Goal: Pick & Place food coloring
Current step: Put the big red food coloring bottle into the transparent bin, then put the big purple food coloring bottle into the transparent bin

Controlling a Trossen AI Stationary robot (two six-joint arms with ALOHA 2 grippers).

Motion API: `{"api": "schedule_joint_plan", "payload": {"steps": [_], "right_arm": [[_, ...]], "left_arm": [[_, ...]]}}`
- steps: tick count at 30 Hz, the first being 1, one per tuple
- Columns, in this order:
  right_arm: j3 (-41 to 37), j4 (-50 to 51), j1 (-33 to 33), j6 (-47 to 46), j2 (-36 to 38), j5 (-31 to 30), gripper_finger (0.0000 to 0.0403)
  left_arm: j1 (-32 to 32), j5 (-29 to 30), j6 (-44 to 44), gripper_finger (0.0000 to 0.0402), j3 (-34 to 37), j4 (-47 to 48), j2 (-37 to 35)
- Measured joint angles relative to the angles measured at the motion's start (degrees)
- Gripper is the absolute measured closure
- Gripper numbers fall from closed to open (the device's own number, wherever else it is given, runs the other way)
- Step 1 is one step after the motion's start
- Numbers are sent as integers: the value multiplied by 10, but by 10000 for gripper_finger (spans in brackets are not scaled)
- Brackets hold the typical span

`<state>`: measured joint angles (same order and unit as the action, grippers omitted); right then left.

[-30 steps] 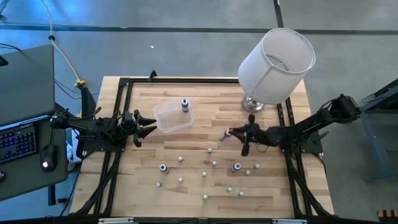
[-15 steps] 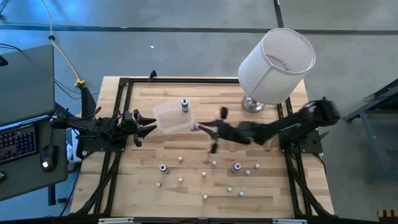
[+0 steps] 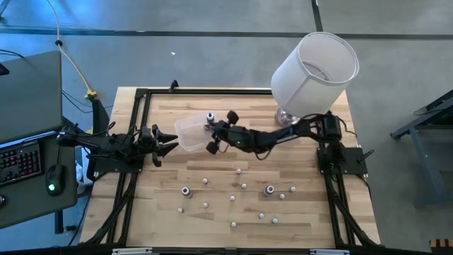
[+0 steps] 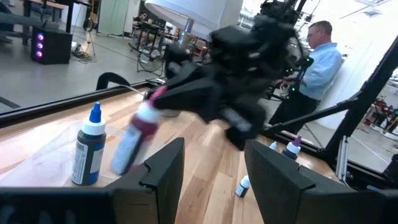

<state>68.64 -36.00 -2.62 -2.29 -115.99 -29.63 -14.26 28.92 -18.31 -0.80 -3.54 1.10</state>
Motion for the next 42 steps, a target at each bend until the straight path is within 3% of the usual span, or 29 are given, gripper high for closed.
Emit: {"api": "schedule_joint_plan", "payload": {"steps": [6, 14, 20, 30, 37, 42], "right_arm": [[0, 61, -23, -50, -8, -16, 361], [0, 70, -42, -54, -9, -9, 357], [0, 102, -56, -80, -9, 36, 339], [-1, 82, -48, -32, -7, 3, 310], [0, 57, 1, 79, 74, -17, 309], [1, 134, 68, 146, 179, 30, 309]], "left_arm": [[0, -1, 0, 234, 0, 0, 0], [0, -1, 0, 234, 0, 0, 0], [0, -1, 0, 234, 0, 0, 0], [0, -1, 0, 234, 0, 0, 0], [0, -2, 0, 234, 0, 0, 0], [0, -4, 0, 234, 0, 0, 0]]}}
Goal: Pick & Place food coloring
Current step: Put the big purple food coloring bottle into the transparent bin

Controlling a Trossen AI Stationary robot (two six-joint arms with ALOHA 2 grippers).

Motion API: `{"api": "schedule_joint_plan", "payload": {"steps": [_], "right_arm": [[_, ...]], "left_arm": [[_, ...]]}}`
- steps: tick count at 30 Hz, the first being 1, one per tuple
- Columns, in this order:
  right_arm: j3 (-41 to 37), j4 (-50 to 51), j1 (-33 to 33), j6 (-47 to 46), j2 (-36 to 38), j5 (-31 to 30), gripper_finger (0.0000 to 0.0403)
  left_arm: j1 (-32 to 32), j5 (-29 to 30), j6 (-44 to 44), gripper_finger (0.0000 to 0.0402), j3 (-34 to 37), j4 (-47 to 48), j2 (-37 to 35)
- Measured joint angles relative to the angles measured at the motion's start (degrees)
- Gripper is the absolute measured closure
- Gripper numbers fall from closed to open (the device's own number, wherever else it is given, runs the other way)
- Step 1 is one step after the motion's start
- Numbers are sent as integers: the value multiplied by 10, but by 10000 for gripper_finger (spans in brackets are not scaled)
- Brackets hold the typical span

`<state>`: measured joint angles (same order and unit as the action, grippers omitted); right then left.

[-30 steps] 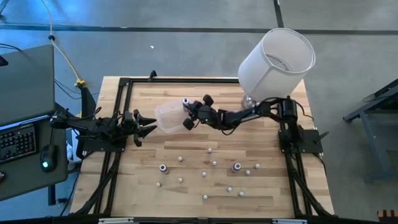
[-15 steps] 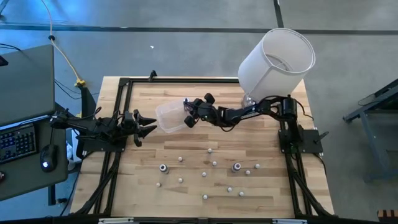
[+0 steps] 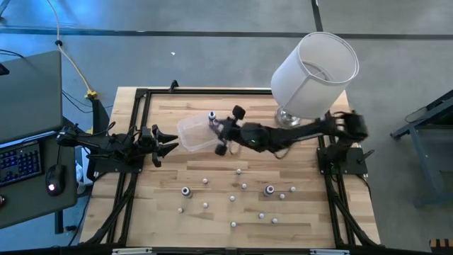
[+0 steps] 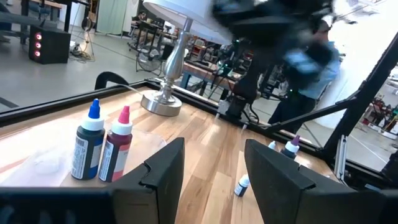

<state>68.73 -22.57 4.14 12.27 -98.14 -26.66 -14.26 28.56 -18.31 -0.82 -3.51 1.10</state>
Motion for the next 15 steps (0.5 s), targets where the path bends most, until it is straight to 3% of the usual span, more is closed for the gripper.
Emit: {"api": "schedule_joint_plan", "payload": {"steps": [5, 11, 15], "right_arm": [[0, 200, 69, -14, 102, 79, 308], [-2, 472, 133, -191, 175, 22, 309], [-3, 526, 168, -218, 173, 19, 309]], "left_arm": [[0, -1, 0, 234, 0, 0, 0], [0, -11, 0, 234, 0, 0, 0], [0, -11, 0, 234, 0, 0, 0]]}}
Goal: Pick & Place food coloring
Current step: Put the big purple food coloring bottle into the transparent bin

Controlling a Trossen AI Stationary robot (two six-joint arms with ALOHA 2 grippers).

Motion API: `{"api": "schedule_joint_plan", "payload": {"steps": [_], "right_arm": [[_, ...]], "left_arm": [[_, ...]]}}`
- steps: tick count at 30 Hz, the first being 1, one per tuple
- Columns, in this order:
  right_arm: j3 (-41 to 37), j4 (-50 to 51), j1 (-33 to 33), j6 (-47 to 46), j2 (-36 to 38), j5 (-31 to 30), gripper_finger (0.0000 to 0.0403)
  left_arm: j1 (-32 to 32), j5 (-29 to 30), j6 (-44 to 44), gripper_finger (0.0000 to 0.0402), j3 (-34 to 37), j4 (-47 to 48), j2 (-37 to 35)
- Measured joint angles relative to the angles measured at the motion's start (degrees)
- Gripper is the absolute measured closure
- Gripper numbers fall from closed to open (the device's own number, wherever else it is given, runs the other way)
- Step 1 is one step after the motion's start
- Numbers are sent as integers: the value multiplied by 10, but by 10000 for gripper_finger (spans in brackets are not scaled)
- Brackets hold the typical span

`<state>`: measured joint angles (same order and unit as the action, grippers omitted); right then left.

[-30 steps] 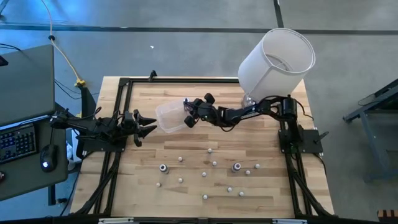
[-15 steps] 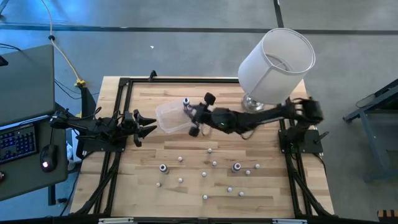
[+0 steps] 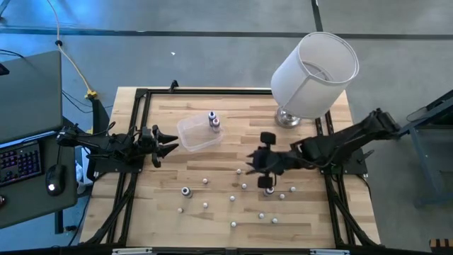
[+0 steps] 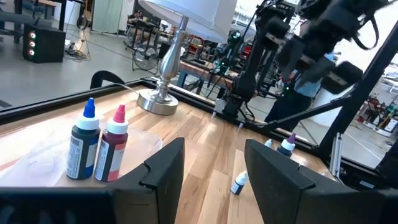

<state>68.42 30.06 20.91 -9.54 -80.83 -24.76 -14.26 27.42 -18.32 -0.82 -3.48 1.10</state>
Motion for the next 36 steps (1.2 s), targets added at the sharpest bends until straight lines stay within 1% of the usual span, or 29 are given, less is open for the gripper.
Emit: {"api": "schedule_joint_plan", "payload": {"steps": [4, 7, 10, 14, 17, 20, 23, 25, 27, 30, 34, 36], "right_arm": [[0, -20, 33, 59, -2, 14, 309], [-31, -81, 48, 100, 13, 34, 309], [-110, -190, 51, 113, 49, 71, 309], [-244, -334, 46, 101, 110, 85, 309], [-343, -438, 45, 100, 148, 128, 309], [-436, -574, 47, 100, 159, 180, 309], [-513, -691, 46, 104, 155, 186, 309], [-551, -744, 46, 107, 148, 181, 309], [-577, -784, 46, 108, 138, 181, 309], [-591, -837, 46, 108, 124, 195, 309], [-592, -852, 46, 107, 112, 239, 309], [-591, -855, 46, 97, 108, 243, 309]], "left_arm": [[0, 0, 0, 234, 0, 0, 0], [0, 0, 0, 234, 0, 0, 0], [0, 0, 0, 234, 0, 0, 0], [0, 0, 0, 234, 0, 0, 0], [0, 4, 0, 234, 0, 0, 0], [0, 5, 0, 234, 0, 0, 0], [0, 6, 0, 234, 0, 0, 0], [0, 6, 0, 234, 0, 0, 0], [0, 6, 0, 234, 0, 0, 0], [0, 6, 0, 234, 0, 0, 0], [0, 5, 0, 234, 0, 0, 0], [0, 5, 0, 234, 0, 0, 0]]}}
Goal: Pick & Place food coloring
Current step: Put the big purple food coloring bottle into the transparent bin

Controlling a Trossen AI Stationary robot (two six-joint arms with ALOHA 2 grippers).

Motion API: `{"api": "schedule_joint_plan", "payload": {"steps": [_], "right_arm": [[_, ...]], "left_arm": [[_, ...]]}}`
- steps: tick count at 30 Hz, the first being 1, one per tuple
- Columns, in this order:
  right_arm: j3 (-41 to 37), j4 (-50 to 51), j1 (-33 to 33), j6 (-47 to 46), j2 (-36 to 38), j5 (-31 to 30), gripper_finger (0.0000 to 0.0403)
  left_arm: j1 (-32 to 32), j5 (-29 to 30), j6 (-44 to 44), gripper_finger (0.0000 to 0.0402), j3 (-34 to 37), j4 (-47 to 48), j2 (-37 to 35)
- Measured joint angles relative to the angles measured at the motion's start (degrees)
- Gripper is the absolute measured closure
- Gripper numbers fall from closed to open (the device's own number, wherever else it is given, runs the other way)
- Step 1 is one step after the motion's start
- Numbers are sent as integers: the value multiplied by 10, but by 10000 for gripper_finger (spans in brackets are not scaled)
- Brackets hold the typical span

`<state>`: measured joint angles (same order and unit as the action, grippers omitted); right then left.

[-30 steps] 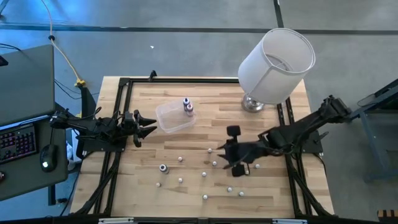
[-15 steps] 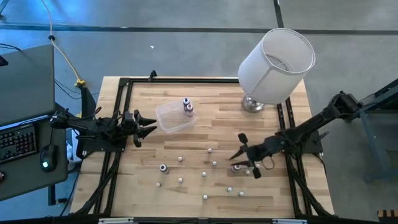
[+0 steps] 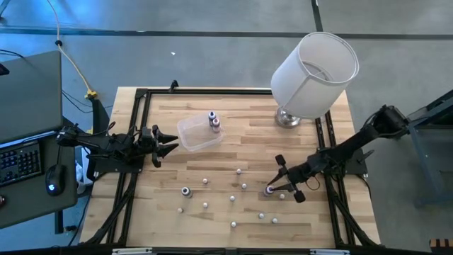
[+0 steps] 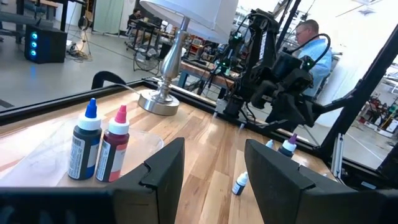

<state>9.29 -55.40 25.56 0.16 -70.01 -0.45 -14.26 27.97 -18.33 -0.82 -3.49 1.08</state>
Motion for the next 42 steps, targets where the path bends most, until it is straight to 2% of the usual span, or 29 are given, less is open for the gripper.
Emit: {"api": "schedule_joint_plan", "payload": {"steps": [4, 10, 19, 27, 31, 33, 35, 40, 42], "right_arm": [[0, 1, -1, -16, -16, -10, 309], [0, 0, -1, -31, -56, 6, 309], [1, -54, -1, -52, -129, -8, 311], [1, -75, -1, -50, -140, -13, 367], [4, -102, -1, 9, -142, -74, 367], [27, -128, -3, 53, -142, -102, 367], [66, -134, -12, 99, -141, -96, 367], [210, -106, -46, 195, -157, 31, 367], [273, -51, -59, 227, -176, 39, 367]], "left_arm": [[0, 0, 0, 234, 0, 0, 0], [0, -1, 0, 234, 0, 0, 0], [0, -4, 0, 234, 0, 0, 0], [0, -4, 0, 234, 0, 0, 0], [0, -3, 0, 234, 0, 0, 0], [0, -3, 0, 234, 0, 0, 0], [0, -3, 0, 234, 0, 0, 0], [0, -3, 0, 234, 0, 0, 0], [0, -3, 0, 234, 0, 0, 0]]}}
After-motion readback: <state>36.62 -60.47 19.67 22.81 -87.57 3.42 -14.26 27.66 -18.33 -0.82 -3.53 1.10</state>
